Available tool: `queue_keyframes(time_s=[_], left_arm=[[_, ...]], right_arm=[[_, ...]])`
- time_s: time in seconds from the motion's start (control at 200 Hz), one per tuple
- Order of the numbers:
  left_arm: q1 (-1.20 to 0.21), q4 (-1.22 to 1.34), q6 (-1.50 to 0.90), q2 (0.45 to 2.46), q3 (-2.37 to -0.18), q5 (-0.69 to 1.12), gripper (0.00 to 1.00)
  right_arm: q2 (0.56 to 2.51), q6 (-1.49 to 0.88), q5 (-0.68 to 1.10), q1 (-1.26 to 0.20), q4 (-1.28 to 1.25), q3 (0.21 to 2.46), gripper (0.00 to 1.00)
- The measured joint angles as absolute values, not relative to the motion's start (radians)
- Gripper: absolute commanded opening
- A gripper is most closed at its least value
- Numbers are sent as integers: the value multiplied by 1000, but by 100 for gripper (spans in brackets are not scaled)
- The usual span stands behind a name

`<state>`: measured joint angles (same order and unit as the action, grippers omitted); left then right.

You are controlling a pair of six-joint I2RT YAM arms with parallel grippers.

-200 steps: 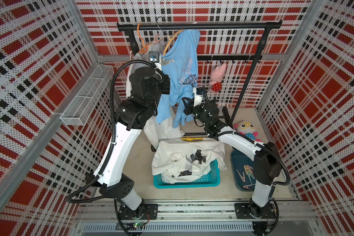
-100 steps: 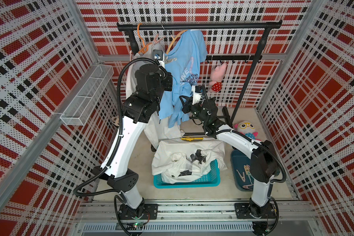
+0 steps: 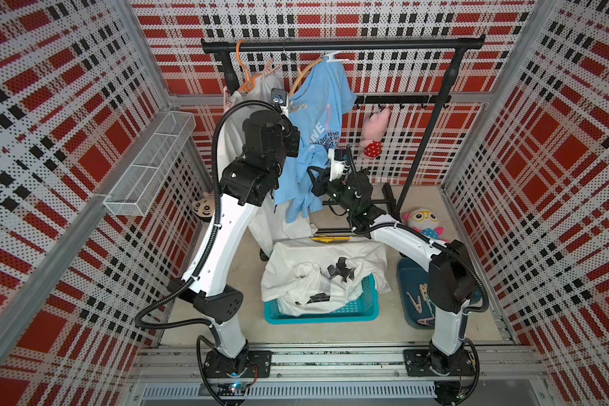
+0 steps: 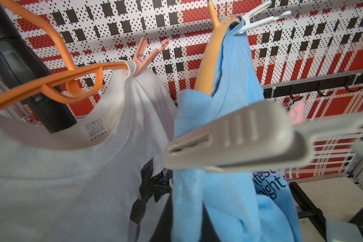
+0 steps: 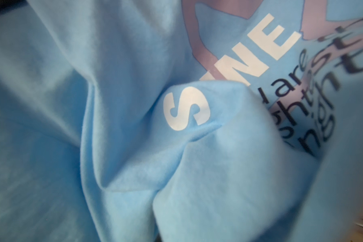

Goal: Use clothespins to secure the t-shirt on both sides of the hanger
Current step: Hang the hanger on the clothesline.

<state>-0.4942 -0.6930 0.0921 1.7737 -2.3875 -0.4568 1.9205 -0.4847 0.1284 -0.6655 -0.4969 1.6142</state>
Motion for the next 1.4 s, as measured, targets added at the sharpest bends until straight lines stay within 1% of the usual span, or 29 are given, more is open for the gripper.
queue_keyframes(time_s=[0.025,0.07,0.125,0.17,0.195,0.246,0.321,0.411,0.541,0.601,0.651,0.656,0.692,0.727,0.832,0.982,1.027,1.253,1.398], left_arm=[[-495,-690,94,1771,-2382,-461,0],[-498,-687,96,1764,-2367,-471,12],[-507,-684,102,1754,-2347,-486,15],[-515,-679,106,1746,-2331,-503,20],[-521,-674,109,1741,-2322,-513,24],[-534,-673,117,1729,-2304,-533,38],[-558,-672,130,1710,-2281,-561,44],[-577,-670,138,1685,-2255,-582,56],[-600,-669,143,1637,-2213,-605,79],[-610,-664,141,1607,-2187,-618,89],[-618,-665,139,1576,-2160,-627,95],[-619,-666,139,1574,-2158,-628,96],[-625,-662,138,1550,-2136,-634,100],[-632,-659,135,1522,-2110,-638,98],[-650,-649,121,1424,-2014,-644,98],[-658,-613,89,1272,-1858,-644,98],[-658,-601,75,1231,-1813,-640,98],[-658,-570,9,1126,-1635,-609,98],[-646,-563,-17,1119,-1554,-590,98]], right_arm=[[1921,-485,131,-665,-502,1607,0],[1921,-485,134,-665,-508,1588,0],[1921,-484,138,-665,-509,1562,0],[1921,-484,141,-665,-507,1540,0],[1921,-483,143,-665,-506,1528,0],[1921,-479,147,-665,-506,1507,0],[1921,-472,156,-665,-505,1482,0],[1921,-456,170,-666,-505,1465,0],[1921,-422,192,-667,-503,1461,0],[1921,-403,200,-667,-503,1461,10],[1921,-390,206,-667,-501,1461,25],[1921,-392,207,-667,-500,1461,25],[1921,-382,212,-667,-498,1461,33],[1923,-373,220,-667,-497,1461,40],[1937,-344,244,-667,-467,1463,61],[1951,-295,232,-667,-392,1447,87],[1950,-282,208,-667,-377,1429,99],[1911,-223,85,-666,-253,1309,100],[1815,-230,39,-651,-212,1227,100]])
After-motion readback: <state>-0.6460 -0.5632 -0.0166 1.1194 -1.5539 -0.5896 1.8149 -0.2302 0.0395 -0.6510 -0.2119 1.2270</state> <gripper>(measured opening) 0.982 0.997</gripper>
